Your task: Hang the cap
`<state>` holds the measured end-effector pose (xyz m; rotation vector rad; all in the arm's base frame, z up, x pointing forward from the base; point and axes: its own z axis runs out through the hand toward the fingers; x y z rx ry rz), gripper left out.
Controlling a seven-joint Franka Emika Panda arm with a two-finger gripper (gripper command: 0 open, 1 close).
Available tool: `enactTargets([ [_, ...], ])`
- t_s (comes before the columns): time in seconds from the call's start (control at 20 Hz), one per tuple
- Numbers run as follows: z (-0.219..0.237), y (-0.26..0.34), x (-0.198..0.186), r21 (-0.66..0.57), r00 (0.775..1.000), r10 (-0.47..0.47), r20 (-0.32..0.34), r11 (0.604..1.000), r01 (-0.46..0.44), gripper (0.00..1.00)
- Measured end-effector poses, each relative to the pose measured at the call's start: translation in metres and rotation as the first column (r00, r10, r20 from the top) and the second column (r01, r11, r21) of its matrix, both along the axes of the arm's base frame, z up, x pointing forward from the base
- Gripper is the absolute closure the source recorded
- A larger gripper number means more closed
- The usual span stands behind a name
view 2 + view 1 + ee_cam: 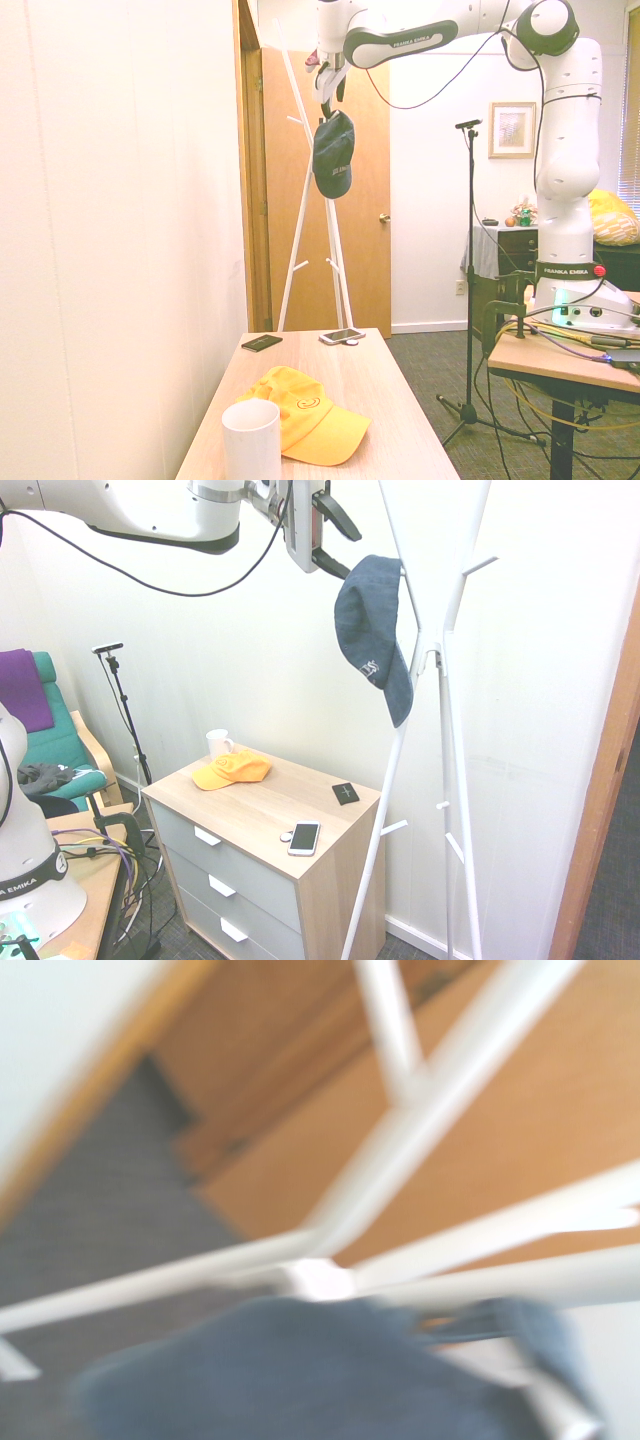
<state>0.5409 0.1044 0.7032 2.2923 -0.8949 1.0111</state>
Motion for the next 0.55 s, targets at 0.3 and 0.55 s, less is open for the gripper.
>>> enactTargets([
  [0.3, 0.001, 0.044, -0.026, 0.321, 0.98, 0.156, -0.12, 0.941, -0.111, 0.0],
  [0.55, 0.0, 0.05, -0.033, 0.559, 0.93, 0.314, -0.193, 0.814, -0.159, 0.0],
])
